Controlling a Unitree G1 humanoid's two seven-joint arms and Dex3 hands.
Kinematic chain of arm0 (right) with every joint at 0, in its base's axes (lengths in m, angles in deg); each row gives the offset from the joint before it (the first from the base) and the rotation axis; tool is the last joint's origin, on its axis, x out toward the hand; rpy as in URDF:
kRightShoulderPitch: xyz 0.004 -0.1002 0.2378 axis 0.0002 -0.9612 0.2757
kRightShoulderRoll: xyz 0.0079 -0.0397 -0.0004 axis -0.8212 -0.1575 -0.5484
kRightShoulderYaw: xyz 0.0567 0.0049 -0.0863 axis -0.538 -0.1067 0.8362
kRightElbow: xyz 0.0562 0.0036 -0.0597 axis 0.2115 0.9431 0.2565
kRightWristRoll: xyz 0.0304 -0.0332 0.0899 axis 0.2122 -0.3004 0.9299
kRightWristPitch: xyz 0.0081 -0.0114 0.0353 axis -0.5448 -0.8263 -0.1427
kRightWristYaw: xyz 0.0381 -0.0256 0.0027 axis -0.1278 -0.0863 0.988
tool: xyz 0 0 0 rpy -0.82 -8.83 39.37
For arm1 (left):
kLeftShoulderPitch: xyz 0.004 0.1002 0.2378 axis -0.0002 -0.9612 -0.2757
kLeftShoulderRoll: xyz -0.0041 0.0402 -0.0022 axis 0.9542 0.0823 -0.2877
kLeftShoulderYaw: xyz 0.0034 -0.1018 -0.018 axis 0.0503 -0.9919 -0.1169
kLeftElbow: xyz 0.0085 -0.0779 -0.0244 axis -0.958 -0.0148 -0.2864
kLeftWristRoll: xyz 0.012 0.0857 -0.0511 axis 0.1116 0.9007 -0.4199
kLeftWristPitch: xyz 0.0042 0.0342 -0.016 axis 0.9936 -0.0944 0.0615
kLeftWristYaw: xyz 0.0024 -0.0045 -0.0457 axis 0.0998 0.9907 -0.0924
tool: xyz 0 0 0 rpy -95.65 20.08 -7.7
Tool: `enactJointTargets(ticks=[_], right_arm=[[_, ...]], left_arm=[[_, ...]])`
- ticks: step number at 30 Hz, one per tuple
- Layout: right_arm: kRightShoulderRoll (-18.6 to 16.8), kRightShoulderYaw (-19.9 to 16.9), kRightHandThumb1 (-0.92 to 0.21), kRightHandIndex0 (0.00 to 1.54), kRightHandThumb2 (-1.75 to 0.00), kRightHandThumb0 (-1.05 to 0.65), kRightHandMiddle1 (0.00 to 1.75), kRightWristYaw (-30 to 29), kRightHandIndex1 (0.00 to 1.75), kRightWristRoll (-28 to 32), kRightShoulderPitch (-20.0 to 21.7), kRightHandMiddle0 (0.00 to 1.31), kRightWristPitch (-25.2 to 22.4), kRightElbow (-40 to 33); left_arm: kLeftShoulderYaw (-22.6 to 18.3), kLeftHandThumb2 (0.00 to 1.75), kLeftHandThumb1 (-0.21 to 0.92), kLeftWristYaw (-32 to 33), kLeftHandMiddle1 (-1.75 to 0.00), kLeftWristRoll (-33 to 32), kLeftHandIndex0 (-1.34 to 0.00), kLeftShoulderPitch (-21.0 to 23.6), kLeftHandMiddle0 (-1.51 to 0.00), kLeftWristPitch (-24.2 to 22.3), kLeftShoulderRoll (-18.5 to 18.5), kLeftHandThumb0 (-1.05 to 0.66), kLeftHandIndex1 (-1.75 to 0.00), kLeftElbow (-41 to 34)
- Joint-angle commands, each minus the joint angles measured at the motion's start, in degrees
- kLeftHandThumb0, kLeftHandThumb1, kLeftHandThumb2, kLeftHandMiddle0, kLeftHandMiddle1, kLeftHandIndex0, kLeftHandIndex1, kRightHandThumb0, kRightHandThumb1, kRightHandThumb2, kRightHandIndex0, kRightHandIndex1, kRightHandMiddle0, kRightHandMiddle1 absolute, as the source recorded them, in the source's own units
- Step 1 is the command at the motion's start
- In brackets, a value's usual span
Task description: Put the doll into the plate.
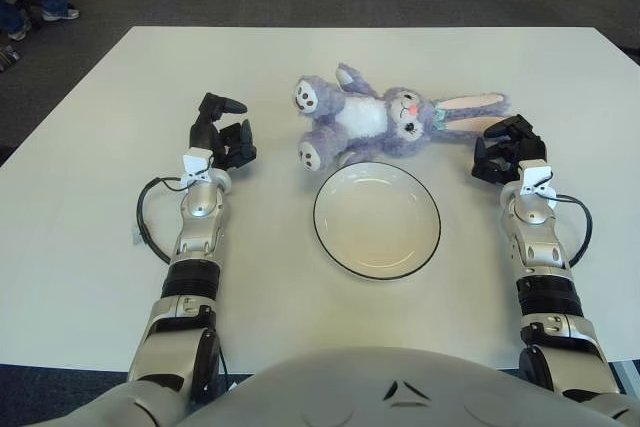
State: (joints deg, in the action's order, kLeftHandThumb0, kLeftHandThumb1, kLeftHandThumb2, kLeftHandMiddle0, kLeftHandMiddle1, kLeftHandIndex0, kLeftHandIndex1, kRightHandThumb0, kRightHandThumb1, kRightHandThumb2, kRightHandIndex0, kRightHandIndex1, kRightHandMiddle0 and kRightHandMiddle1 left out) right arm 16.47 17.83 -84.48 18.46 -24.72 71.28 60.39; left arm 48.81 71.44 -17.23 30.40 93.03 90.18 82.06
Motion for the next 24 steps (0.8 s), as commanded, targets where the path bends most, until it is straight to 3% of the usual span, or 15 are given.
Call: enactJointTargets(ticks=[1,14,24], right_arm=[[-0.67,0.19,-0.29,0.52,-1.35,-0.01,1.74,0.84,1.75,-0.13,-1.44,0.51,-1.46,0.83],[-0.42,0.11,-0.3,0.52,-1.34,-0.01,1.74,1.38,1.75,-0.28,-1.61,0.51,-0.27,0.48],[-0.72,-0.55,-0.29,0.52,-1.35,-0.01,1.74,-0.95,1.75,-1.53,-2.08,0.51,7.47,0.02]], left_arm=[[0.72,1.0,0.57,0.49,-1.75,0.12,-0.42,-6.22,-1.2,-0.61,-3.62,-0.41,-1.75,2.95],[0.88,1.0,0.57,0.4,-1.75,0.26,-0.41,-6.02,-1.2,-0.43,-3.43,-0.4,-1.75,2.91],[0.7,0.99,0.57,0.05,-1.75,-0.18,-0.41,-5.62,-1.21,-0.29,-3.39,-0.4,-1.75,3.56]])
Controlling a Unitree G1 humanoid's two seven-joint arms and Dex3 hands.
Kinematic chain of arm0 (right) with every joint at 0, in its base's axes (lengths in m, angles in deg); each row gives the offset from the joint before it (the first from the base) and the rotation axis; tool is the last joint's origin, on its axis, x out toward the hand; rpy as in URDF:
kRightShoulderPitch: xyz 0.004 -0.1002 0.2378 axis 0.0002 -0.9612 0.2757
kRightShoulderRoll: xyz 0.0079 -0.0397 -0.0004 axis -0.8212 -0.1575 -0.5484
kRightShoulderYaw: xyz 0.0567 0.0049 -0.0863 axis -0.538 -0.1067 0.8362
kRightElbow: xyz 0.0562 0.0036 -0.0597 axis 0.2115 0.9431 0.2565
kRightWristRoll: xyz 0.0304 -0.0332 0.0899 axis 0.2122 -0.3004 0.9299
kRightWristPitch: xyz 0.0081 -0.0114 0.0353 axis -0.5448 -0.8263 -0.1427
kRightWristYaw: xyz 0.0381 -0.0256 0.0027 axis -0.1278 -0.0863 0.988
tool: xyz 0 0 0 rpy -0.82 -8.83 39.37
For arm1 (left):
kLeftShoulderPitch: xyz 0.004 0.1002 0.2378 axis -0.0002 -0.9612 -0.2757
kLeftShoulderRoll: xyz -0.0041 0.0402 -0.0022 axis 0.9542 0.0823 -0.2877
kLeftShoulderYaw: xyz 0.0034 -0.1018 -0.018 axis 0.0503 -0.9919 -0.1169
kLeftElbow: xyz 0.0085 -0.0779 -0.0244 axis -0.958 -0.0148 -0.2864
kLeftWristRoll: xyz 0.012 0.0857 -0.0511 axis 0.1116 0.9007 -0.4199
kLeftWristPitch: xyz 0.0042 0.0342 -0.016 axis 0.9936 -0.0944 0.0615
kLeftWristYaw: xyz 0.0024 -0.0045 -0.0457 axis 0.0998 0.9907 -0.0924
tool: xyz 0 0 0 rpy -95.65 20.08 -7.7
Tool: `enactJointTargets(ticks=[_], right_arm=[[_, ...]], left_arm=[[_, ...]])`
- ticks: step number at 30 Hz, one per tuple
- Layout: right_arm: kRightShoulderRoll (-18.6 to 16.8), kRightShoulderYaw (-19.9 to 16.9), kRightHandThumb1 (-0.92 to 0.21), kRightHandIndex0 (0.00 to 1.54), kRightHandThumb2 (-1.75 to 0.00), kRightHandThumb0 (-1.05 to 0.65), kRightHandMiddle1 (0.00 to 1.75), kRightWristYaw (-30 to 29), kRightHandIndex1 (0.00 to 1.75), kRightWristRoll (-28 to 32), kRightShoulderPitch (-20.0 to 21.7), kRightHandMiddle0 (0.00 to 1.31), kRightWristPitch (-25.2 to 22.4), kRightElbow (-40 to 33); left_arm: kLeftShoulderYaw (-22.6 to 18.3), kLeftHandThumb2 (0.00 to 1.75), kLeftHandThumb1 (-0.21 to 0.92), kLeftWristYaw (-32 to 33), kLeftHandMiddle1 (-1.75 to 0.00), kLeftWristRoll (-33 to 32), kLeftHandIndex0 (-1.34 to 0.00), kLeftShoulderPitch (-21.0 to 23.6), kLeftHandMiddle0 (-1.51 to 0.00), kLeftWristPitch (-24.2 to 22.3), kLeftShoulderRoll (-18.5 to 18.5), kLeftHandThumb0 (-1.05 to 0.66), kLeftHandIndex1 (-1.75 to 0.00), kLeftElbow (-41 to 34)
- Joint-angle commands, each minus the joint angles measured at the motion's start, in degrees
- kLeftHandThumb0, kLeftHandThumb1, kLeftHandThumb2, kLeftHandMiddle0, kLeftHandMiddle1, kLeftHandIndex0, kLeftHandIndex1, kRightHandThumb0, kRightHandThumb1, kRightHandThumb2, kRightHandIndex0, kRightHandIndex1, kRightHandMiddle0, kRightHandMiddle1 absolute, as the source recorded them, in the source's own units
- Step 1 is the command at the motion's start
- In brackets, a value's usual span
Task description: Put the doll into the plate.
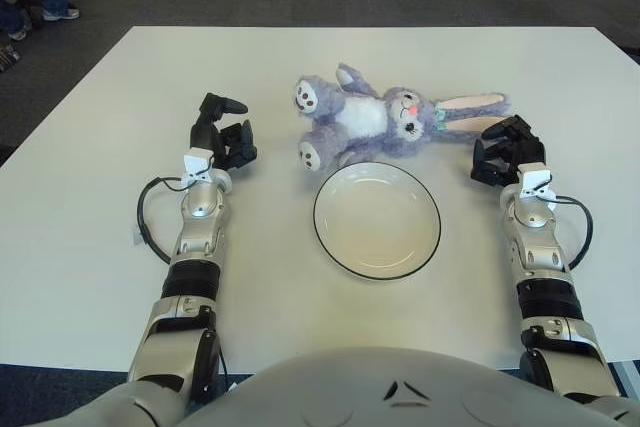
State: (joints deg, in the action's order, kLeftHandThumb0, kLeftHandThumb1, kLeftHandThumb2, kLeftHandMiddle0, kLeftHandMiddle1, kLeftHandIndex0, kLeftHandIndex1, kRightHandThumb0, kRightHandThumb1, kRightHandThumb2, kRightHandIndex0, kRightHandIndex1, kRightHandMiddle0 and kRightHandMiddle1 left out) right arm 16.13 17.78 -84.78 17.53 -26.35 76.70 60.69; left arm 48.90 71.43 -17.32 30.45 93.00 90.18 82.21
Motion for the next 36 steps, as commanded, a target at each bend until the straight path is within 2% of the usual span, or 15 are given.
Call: enactJointTargets(ticks=[1,11,25,32,36], right_arm=[[-0.44,-0.54,-0.29,0.52,-1.35,-0.01,1.74,-0.76,1.75,-0.59,-0.5,0.51,2.46,-0.48],[-0.3,-0.75,-0.29,0.52,-1.36,-0.01,1.74,-0.75,1.75,-0.23,-0.09,0.51,7.03,0.29],[1.51,-0.15,-0.33,0.51,-1.3,-0.01,1.72,0.93,1.72,-1.36,1.5,0.5,8.39,-0.81],[2.66,0.51,-0.37,0.49,-1.22,-0.01,1.69,1.87,1.69,-2.99,2.83,0.48,10.44,-0.26],[4.39,1.88,-0.45,0.42,-1.15,-0.01,1.72,1.73,1.73,-6.69,3.75,0.4,11.23,-0.3]], left_arm=[[0.61,0.99,0.57,0.1,-1.75,-0.09,-0.41,-5.67,-1.21,-0.27,-3.4,-0.4,-1.75,3.42],[0.92,0.99,0.57,-0.34,-1.75,0.11,-0.41,-5.2,-1.2,0.09,-3.22,-0.4,-1.75,4.3],[0.98,1.0,0.57,0.15,-1.75,0.36,-0.41,-4.96,-1.21,0.33,-3.41,-0.41,-1.75,4.81],[1.05,1.01,0.56,0.21,-1.75,0.44,-0.42,-4.92,-1.21,0.02,-3.34,-0.41,-1.75,4.82],[1.01,1.01,0.56,0.16,-1.75,0.25,-0.42,-4.87,-1.21,-0.34,-3.42,-0.41,-1.75,4.79]])
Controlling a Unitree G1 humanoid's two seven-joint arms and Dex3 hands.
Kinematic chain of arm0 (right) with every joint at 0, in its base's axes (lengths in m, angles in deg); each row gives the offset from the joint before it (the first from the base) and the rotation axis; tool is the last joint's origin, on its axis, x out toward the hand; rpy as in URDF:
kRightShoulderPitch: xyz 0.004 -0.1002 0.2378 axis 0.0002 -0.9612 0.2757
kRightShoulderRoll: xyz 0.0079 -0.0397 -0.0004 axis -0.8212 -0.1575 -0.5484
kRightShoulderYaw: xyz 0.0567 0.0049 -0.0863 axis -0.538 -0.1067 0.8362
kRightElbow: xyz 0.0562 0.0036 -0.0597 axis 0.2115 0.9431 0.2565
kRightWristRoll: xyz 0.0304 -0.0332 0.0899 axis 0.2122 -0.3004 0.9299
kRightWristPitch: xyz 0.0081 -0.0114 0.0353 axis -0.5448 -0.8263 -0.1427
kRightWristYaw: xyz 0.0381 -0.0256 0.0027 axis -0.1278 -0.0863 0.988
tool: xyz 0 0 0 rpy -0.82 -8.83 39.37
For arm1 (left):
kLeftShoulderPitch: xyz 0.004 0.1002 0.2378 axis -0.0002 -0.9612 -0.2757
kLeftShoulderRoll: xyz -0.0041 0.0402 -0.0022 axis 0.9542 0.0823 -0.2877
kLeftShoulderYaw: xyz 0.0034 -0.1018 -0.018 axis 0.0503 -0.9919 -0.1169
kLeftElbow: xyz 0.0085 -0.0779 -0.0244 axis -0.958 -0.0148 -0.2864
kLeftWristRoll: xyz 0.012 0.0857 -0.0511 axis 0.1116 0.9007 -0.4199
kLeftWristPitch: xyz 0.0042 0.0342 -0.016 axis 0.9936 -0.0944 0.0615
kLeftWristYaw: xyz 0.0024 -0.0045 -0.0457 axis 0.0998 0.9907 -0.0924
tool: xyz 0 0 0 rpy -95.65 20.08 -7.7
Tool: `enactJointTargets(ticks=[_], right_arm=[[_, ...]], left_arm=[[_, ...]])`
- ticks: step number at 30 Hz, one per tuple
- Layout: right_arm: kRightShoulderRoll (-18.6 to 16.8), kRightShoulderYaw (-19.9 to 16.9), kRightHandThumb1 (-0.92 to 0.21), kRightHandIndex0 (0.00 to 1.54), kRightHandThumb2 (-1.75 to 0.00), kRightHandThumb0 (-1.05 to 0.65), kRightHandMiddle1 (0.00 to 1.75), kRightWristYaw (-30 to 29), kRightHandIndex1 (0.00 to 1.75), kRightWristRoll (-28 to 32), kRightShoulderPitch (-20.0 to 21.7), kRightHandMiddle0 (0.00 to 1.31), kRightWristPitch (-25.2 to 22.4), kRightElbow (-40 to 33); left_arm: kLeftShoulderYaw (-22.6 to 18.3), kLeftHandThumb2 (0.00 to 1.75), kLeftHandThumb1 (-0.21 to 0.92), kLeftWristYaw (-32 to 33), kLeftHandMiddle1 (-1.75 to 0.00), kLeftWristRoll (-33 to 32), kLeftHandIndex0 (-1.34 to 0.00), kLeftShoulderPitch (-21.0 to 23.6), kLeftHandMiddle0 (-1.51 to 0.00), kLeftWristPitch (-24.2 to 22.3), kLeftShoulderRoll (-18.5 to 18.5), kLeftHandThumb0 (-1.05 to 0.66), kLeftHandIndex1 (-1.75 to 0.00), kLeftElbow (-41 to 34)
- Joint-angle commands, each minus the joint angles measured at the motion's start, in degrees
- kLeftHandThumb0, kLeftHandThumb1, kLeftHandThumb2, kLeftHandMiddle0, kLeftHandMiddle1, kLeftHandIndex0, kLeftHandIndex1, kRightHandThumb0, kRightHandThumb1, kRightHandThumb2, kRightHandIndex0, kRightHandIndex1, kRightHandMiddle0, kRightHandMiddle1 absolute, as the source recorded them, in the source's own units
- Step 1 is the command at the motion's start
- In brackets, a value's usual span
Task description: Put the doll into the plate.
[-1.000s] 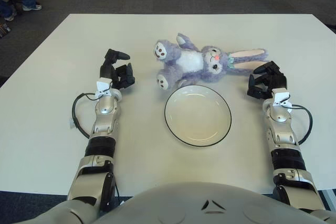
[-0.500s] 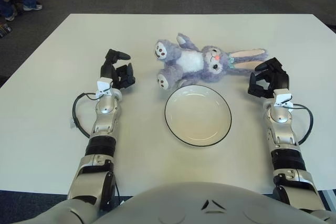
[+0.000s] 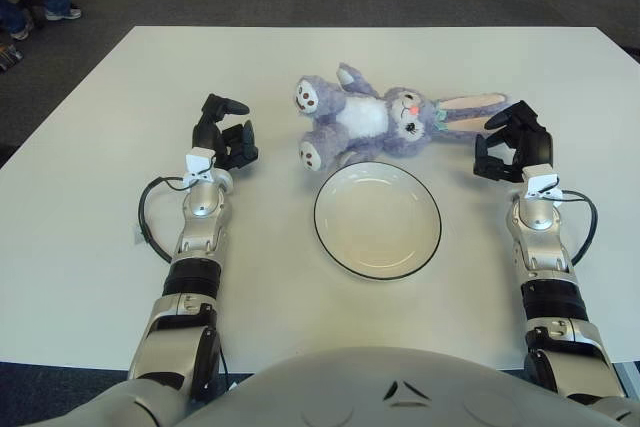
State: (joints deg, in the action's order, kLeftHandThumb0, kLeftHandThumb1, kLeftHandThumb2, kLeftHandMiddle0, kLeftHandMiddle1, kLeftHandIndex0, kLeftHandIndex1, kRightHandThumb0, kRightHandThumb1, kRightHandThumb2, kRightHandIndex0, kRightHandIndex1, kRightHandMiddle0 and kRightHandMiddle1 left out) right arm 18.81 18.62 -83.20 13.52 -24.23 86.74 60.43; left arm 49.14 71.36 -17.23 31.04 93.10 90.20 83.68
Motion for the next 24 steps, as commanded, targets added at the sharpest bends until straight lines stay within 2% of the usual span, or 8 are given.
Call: enactJointTargets(ticks=[1,2,5,8,12,17,22,24], right_arm=[[2.18,1.43,-0.54,0.55,-1.02,-0.08,1.72,0.1,1.74,-3.73,1.78,0.37,1.15,-0.12],[3.08,2.17,-0.68,0.78,-0.82,-0.18,1.7,-0.05,1.74,-5.82,1.94,0.33,0.74,-0.44],[5.21,3.92,-0.72,0.91,-0.6,-0.5,1.37,-0.51,1.74,-11.27,2.09,0.11,-1.14,-1.83],[6.18,4.8,-0.71,0.31,-0.55,-0.65,1.12,-0.47,1.15,-14.48,1.95,0.03,-3.2,-3.63],[7.56,6.01,-0.76,0.18,-0.44,-0.78,0.92,0.2,0.69,-18.66,1.59,0.01,-6.93,-6.26],[8.68,6.97,-0.86,0.15,-0.3,-0.9,0.77,-0.44,0.64,-21.38,1.74,0.0,-7.96,-6.72],[9.42,7.64,-0.91,0.11,-0.26,-1.01,0.66,-1.54,0.71,-22.68,2.48,0.0,-7.05,-6.26],[9.88,8.11,-0.92,0.08,-0.3,-1.03,0.62,-2.38,0.81,-23.65,2.87,0.0,-6.52,-6.02]], left_arm=[[0.77,1.01,0.56,0.24,-1.75,0.15,-0.42,-5.44,-1.21,-0.49,-3.45,-0.41,-1.75,3.33],[0.76,1.01,0.56,0.21,-1.75,0.09,-0.42,-5.41,-1.21,-0.64,-3.46,-0.41,-1.75,3.35],[0.74,1.01,0.56,-0.05,-1.75,-0.17,-0.42,-5.31,-1.21,-1.02,-3.47,-0.41,-1.75,3.4],[0.77,1.0,0.56,-0.26,-1.75,-0.33,-0.42,-5.28,-1.2,-1.34,-3.43,-0.41,-1.75,3.36],[0.82,0.98,0.58,-0.45,-1.75,-0.51,-0.41,-5.26,-1.2,-1.89,-3.4,-0.4,-1.75,3.24],[0.78,0.97,0.59,-0.28,-1.75,-0.49,-0.4,-5.2,-1.2,-1.71,-3.47,-0.4,-1.75,3.55],[0.77,0.97,0.59,-0.52,-1.75,-0.58,-0.4,-5.07,-1.2,-1.3,-3.44,-0.4,-1.75,4.05],[0.77,0.98,0.58,-0.91,-1.75,-0.79,-0.4,-5.02,-1.2,-1.12,-3.41,-0.4,-1.75,4.25]])
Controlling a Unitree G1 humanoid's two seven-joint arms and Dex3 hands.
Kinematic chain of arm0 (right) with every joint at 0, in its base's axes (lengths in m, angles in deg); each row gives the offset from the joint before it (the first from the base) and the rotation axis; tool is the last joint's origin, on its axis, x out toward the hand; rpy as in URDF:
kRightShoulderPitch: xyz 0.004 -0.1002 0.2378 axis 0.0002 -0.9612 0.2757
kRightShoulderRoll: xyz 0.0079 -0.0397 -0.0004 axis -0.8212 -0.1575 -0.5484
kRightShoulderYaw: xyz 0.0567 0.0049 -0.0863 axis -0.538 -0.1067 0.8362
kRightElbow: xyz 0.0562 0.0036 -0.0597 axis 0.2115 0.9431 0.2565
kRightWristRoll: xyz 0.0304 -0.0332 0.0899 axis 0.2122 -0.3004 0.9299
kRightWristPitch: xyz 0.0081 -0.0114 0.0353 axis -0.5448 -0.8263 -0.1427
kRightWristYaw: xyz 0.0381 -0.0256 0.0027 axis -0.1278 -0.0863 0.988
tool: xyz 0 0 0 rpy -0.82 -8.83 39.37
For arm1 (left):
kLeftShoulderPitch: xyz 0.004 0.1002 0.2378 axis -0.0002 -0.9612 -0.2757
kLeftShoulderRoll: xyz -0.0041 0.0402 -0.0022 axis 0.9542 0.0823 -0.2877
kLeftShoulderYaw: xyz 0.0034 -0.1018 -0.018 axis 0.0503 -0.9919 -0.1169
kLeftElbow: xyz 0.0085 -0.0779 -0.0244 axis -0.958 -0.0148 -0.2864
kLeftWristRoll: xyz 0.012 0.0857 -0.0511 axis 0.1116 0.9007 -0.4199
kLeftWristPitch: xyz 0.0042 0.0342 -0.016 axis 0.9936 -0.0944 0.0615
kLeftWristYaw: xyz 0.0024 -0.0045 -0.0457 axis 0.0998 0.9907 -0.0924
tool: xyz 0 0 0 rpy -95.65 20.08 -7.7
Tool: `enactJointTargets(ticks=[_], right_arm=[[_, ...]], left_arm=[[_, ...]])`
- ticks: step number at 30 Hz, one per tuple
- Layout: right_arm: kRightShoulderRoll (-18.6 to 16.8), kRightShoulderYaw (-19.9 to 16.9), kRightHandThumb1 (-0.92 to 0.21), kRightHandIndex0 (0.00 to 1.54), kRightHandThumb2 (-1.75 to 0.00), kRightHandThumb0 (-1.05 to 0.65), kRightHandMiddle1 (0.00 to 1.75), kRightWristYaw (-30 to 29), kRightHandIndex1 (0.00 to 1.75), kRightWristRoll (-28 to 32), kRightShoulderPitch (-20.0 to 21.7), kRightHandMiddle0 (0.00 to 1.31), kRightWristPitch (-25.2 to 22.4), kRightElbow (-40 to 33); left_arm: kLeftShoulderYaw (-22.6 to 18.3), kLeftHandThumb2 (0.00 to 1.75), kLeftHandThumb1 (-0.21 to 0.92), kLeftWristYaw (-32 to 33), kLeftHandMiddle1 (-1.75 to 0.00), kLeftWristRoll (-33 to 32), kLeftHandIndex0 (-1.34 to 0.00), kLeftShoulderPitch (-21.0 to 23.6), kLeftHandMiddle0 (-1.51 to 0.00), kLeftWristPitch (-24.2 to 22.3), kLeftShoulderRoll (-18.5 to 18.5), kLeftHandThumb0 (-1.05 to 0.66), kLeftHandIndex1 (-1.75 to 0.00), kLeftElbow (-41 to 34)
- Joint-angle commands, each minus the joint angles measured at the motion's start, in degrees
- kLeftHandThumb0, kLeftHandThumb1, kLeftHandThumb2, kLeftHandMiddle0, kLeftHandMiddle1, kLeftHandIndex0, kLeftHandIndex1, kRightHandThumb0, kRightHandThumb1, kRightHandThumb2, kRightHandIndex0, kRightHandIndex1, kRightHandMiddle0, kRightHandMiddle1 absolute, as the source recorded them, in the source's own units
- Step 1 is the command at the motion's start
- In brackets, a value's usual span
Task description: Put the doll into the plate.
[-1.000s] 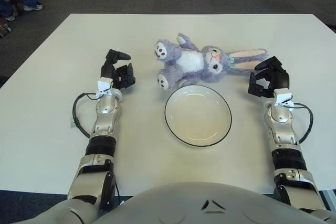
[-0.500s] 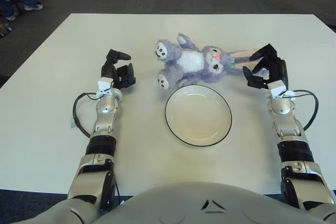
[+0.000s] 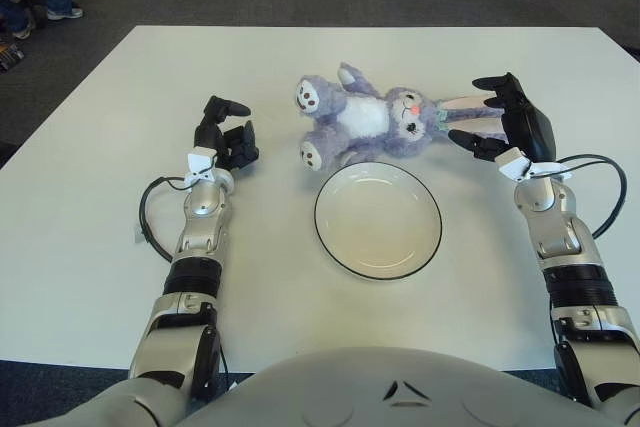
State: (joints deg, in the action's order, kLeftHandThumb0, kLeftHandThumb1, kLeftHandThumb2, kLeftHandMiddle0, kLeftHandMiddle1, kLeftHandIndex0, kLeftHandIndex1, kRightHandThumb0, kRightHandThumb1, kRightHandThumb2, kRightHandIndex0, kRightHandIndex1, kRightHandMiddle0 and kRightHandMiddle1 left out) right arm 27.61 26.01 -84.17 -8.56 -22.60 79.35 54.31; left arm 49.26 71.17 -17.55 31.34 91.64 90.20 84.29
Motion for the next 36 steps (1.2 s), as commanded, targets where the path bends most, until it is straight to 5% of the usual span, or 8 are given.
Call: enactJointTargets(ticks=[1,7,12,15,30,32,33,36], right_arm=[[1.19,0.84,-0.92,0.07,-0.3,-1.04,0.61,-1.64,0.83,-1.82,1.33,0.0,1.0,0.16],[2.45,1.73,-0.92,0.01,-0.34,-1.05,0.42,-0.57,0.89,-2.57,1.4,0.0,1.37,-1.66],[3.77,3.02,-0.92,0.0,-0.28,-1.05,0.2,-0.04,1.37,-2.86,3.09,0.0,3.93,-0.57],[4.78,3.7,-0.92,0.0,-0.26,-1.05,0.14,0.47,1.52,-2.92,3.75,0.0,5.48,0.34],[9.45,6.87,-0.86,0.0,-0.15,-1.0,0.16,10.56,1.74,-1.71,8.4,0.0,8.05,0.92],[10.3,7.62,-0.85,0.0,-0.15,-1.0,0.15,13.82,1.61,-1.31,10.0,0.0,7.98,0.9],[10.67,7.86,-0.85,0.0,-0.15,-1.0,0.11,15.1,1.32,-1.08,10.62,0.0,8.02,1.01],[11.62,8.44,-0.85,0.0,-0.14,-1.02,0.04,19.27,0.87,-0.05,12.01,0.0,7.87,1.1]], left_arm=[[0.64,0.98,0.58,-0.81,-1.75,-0.51,-0.4,-5.31,-1.19,0.39,-3.4,-0.4,-1.75,3.7],[0.82,0.98,0.58,-1.3,-1.75,-0.56,-0.41,-5.55,-1.19,0.03,-3.45,-0.4,-1.75,3.27],[0.96,0.97,0.59,-1.7,-1.75,-0.94,-0.4,-5.7,-1.2,-0.76,-3.57,-0.4,-1.75,2.77],[0.98,0.96,0.6,-1.69,-1.75,-1.13,-0.4,-5.76,-1.21,-1.03,-3.65,-0.4,-1.75,2.57],[1.75,0.96,0.6,-1.05,-1.75,-0.72,-0.4,-6.18,-1.21,-1.14,-4.19,-0.4,-1.75,1.67],[1.93,0.96,0.6,-0.87,-1.75,-0.5,-0.4,-6.22,-1.22,-1.09,-4.23,-0.4,-1.75,1.56],[2.05,0.96,0.59,-0.7,-1.75,-0.36,-0.4,-6.25,-1.22,-1.02,-4.34,-0.4,-1.75,1.5],[2.27,0.98,0.58,-0.26,-1.75,-0.1,-0.41,-6.3,-1.22,-0.76,-4.54,-0.4,-1.75,1.42]])
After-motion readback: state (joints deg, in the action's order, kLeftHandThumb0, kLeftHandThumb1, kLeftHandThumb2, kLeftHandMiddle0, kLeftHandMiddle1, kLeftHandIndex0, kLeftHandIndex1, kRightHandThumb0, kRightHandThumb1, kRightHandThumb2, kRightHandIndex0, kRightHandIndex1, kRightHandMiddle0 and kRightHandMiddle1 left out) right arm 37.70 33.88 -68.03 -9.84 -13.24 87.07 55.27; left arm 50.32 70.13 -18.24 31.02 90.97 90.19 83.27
